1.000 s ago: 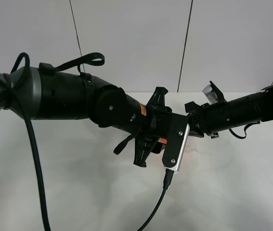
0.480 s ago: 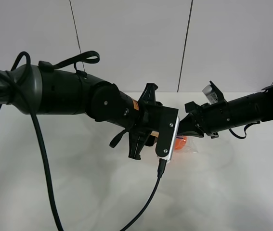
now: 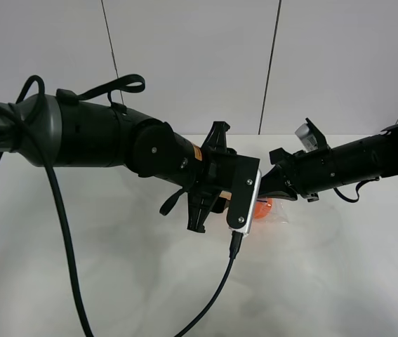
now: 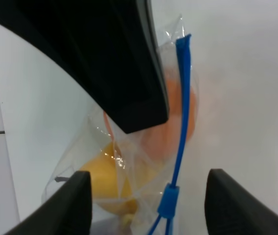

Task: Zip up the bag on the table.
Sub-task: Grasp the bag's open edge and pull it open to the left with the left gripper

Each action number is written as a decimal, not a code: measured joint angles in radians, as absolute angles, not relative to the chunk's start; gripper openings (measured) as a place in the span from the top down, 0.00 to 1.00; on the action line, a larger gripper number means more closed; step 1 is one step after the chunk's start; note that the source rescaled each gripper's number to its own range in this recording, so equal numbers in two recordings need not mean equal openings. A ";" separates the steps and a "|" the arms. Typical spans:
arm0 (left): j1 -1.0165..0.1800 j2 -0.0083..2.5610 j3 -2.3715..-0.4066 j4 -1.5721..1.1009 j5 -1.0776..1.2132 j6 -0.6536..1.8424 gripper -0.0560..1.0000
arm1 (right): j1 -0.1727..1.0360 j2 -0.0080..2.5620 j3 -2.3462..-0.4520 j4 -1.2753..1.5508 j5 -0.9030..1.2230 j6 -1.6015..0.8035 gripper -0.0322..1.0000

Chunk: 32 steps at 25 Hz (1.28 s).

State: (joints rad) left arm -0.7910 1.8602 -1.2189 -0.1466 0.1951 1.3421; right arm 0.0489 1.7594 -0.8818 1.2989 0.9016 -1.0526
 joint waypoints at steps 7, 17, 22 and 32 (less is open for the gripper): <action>-0.791 1.860 -1.219 -0.148 0.195 1.342 0.38 | 0.049 1.759 -0.882 1.300 0.902 -1.053 0.97; -0.791 1.860 -1.219 -0.148 0.195 1.342 0.69 | 0.049 1.759 -0.882 1.302 0.902 -1.053 0.97; -0.791 1.860 -1.219 -0.148 0.195 1.346 0.95 | 0.049 1.759 -0.882 1.304 0.902 -1.053 0.97; -0.791 1.860 -1.219 -0.135 0.183 1.350 0.95 | 0.049 1.759 -0.882 1.307 0.902 -1.053 0.97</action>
